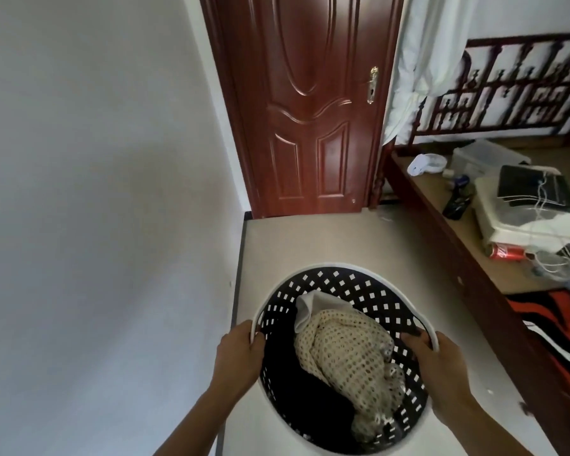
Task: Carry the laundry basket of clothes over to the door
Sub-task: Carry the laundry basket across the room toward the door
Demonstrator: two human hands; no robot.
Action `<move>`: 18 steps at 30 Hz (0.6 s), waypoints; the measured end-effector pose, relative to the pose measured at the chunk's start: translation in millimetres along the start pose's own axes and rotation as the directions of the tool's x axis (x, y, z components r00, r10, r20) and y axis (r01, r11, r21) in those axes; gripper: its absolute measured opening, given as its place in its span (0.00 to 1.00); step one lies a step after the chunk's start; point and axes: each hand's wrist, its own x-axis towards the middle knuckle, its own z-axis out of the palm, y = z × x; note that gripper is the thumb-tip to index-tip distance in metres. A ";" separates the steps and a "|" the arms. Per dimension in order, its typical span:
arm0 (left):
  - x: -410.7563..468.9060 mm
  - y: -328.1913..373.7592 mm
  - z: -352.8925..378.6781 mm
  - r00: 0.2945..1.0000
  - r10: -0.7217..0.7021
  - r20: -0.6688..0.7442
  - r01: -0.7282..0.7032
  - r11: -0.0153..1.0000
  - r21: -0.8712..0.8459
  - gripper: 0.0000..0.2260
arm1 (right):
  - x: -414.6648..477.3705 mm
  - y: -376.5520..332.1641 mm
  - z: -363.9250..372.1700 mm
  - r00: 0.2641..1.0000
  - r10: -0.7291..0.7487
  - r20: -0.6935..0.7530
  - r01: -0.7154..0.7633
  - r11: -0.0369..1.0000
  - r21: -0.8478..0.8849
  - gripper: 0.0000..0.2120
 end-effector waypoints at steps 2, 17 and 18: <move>39.7 20.4 6.1 1.000 -0.017 0.000 0.017 1.000 -0.005 0.12 | 39.9 -22.8 11.1 1.000 0.009 0.007 -0.009 1.000 0.002 0.13; 348.8 94.4 50.0 0.997 -0.066 0.041 0.068 0.996 -0.066 0.14 | 314.6 -144.7 141.4 1.000 0.004 0.015 -0.003 0.997 -0.077 0.22; 373.4 99.6 49.8 0.997 -0.056 0.048 0.060 0.996 -0.070 0.15 | 331.3 -156.0 152.1 1.000 0.005 0.003 -0.005 0.997 -0.077 0.20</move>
